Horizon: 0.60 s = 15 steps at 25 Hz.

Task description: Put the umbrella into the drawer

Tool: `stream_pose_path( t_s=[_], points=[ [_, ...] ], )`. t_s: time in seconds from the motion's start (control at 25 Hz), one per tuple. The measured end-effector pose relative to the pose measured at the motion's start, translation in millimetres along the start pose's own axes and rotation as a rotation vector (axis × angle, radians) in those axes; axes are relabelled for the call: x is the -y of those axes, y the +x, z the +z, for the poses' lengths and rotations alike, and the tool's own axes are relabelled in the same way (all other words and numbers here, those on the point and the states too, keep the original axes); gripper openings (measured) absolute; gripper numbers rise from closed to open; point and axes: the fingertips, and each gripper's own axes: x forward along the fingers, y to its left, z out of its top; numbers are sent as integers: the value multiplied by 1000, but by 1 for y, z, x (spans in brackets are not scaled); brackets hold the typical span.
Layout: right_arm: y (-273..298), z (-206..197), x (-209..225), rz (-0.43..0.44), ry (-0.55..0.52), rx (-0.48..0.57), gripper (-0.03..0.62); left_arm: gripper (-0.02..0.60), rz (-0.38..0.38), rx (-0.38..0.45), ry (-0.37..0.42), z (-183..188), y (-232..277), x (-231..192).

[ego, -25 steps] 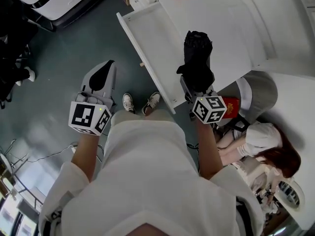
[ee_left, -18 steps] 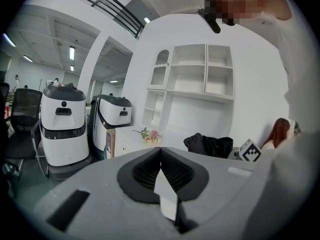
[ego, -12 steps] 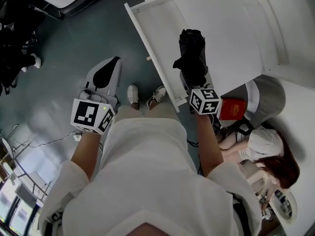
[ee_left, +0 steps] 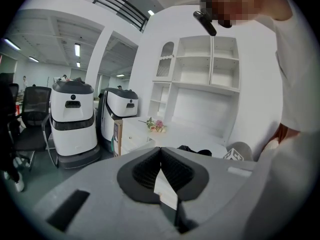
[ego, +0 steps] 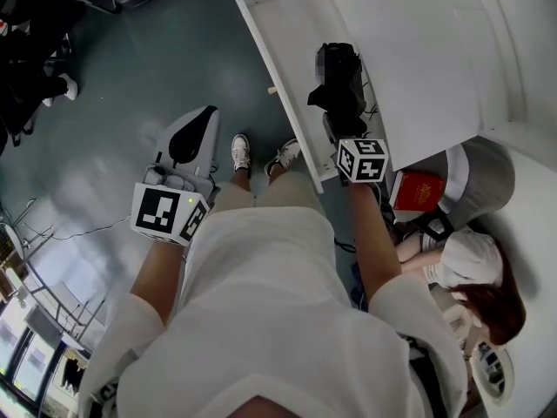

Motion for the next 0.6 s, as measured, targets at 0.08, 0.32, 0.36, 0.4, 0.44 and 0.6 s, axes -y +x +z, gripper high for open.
stream_pose_path(
  t_s=[0.08, 0.32, 0.36, 0.4, 0.44, 0.6],
  points=[
    [9, -5, 2, -3, -11, -14, 242, 14, 4, -3, -7, -5, 2, 2],
    [26, -20, 22, -22, -61, -47, 242, 14, 69, -3, -40, -16, -8, 2],
    [28, -23, 23, -23, -64, -53, 242, 14, 80, -12, -45, -21, -12, 1],
    [31, -25, 25, -24, -67, -58, 242, 14, 89, -22, -49, -27, -14, 0],
    [33, -27, 27, -25, -71, -62, 242, 14, 96, -31, -57, -33, -16, -1],
    [41, -34, 34, -41, -101, -79, 242, 14, 101, -19, -144, -41, -15, 4]
  ],
)
